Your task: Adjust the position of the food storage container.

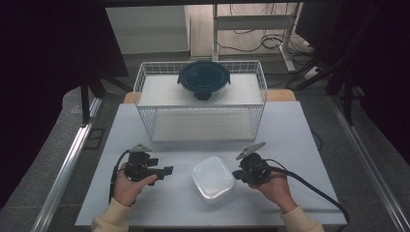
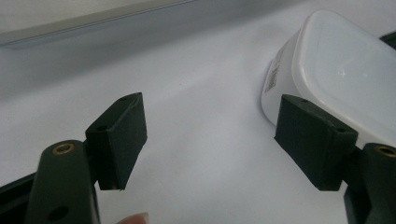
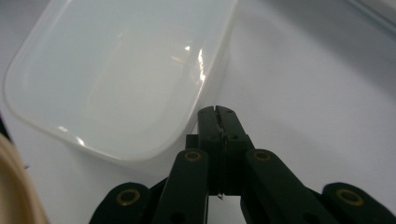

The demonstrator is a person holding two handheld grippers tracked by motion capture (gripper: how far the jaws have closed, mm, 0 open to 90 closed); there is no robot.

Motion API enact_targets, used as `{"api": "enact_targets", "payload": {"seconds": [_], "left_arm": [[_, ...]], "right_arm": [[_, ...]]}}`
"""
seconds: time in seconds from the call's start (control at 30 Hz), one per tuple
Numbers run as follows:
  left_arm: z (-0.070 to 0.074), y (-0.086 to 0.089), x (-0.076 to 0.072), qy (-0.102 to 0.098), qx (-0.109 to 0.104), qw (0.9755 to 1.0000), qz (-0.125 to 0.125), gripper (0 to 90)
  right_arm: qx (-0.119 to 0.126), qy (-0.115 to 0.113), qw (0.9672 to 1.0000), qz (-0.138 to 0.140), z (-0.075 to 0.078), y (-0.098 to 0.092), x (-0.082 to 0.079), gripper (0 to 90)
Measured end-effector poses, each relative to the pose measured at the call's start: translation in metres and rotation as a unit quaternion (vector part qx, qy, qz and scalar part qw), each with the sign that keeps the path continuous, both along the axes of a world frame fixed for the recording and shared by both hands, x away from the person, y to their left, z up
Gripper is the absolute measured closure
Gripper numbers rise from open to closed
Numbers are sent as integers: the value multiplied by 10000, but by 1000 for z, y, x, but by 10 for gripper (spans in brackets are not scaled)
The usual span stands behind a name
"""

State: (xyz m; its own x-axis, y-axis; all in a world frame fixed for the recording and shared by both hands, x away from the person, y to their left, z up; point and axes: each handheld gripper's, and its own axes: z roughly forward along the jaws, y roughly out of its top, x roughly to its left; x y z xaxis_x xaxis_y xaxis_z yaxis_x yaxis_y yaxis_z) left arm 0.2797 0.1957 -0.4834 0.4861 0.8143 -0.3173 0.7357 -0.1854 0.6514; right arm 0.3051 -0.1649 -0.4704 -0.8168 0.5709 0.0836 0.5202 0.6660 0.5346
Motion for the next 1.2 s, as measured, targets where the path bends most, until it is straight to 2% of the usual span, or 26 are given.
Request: {"api": "enact_targets", "payload": {"seconds": [0.17,0.47,0.77,0.87,0.93,1.03,1.07,1.1,1.17,1.2], "left_arm": [[0,0,0,-3,20,10000,-15,244],[0,0,0,0,4,10000,-7,244],[0,0,0,2,0,10000,-1,244],[0,0,-1,-9,-15,10000,9,244],[1,0,-1,-7,-29,10000,10,244],[1,1,-1,-14,-48,10000,25,244],[2,1,-2,-14,-59,10000,30,244],[2,1,-2,-13,-84,10000,33,244],[4,0,-4,14,-212,9998,27,244],[6,0,-5,32,-341,9994,-6,243]], "right_arm": [[78,43,9999,99,-2,3,-9,896],[189,330,9989,289,-8,11,-20,896],[386,538,9971,375,-11,14,-24,896],[381,516,9973,345,-10,13,-23,896],[320,427,9981,292,-8,11,-22,896],[333,307,9988,190,-3,7,-20,896],[380,188,9990,110,1,4,-18,896],[380,188,9990,110,1,4,-18,896],[473,94,9988,9,5,1,-16,893],[601,45,9981,-106,8,0,-16,823]]}}
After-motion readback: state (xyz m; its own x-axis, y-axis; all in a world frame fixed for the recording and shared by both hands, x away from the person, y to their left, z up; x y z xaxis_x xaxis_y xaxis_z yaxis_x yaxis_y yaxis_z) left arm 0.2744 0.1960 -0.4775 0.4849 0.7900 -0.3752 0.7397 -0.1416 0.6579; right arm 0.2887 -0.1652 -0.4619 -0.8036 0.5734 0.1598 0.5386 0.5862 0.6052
